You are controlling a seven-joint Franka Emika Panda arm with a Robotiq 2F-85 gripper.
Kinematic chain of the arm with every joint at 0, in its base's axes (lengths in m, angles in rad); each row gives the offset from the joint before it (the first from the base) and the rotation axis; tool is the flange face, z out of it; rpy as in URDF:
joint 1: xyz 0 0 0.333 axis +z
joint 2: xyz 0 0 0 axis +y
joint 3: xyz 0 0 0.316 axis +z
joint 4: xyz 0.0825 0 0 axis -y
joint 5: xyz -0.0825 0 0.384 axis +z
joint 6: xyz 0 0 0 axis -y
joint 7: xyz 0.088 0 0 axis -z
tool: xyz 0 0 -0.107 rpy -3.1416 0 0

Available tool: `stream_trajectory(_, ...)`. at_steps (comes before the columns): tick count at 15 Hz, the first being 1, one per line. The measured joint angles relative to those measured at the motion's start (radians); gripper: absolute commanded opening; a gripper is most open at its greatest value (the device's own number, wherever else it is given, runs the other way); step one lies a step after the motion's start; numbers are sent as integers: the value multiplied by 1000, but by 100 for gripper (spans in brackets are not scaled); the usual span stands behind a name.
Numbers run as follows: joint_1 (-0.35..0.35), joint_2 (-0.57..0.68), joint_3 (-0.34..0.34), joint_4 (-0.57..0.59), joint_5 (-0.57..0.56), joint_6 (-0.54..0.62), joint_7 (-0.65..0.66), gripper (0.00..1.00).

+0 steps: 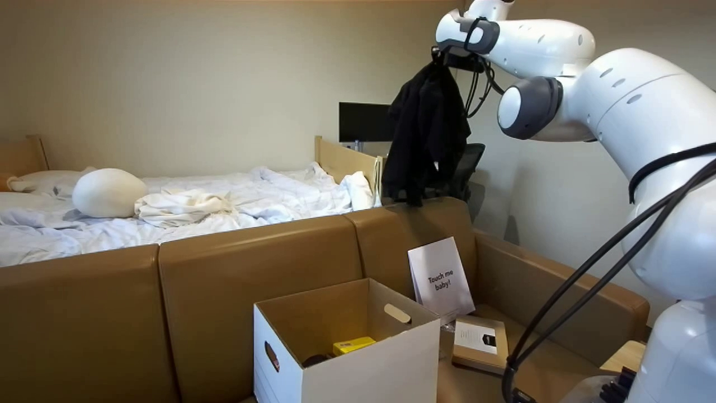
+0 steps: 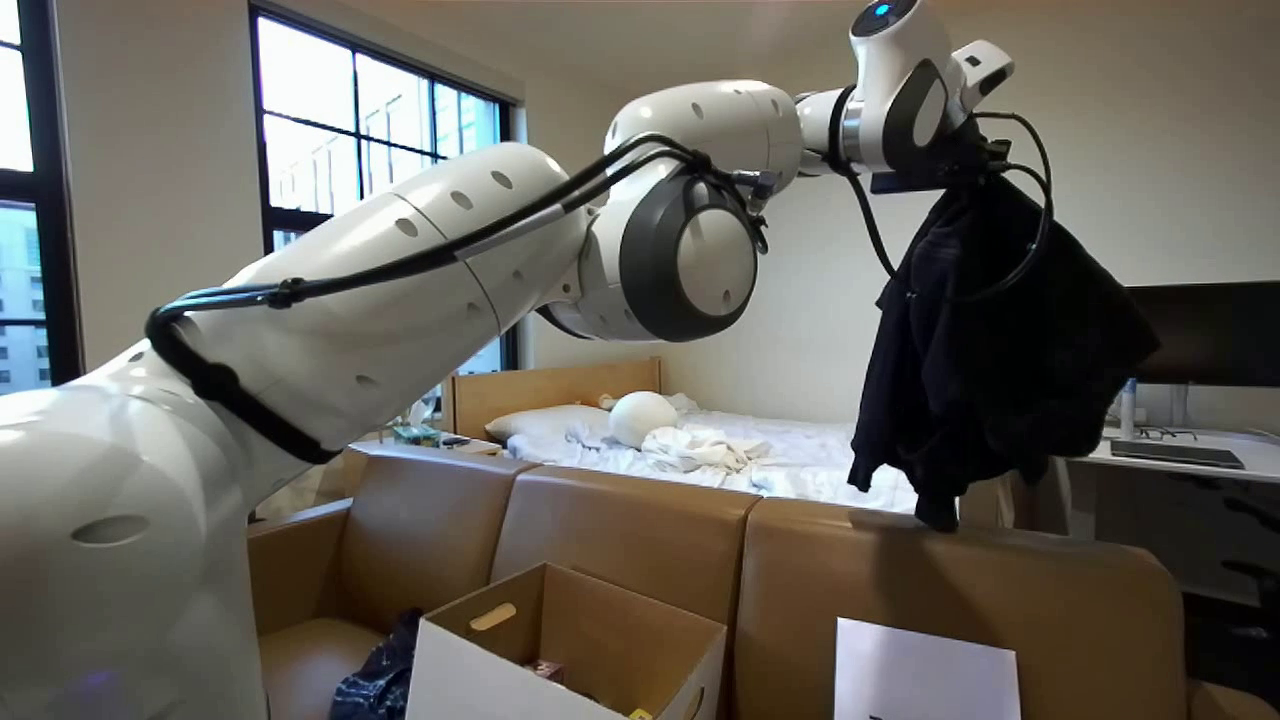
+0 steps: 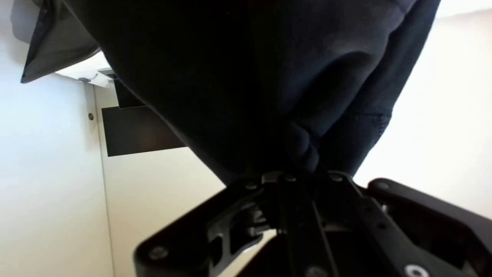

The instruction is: Put the dark blue cloth in the box

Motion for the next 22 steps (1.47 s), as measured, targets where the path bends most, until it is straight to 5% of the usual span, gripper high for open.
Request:
stream_trajectory(8, -57, -3, -85, 2, -1, 87, 349, 5)
stream_trajectory(13, -108, -8, -118, 2, -1, 83, 440, 5)
stream_trajectory(22, -164, 84, -208, -35, -126, -332, 418, 5)
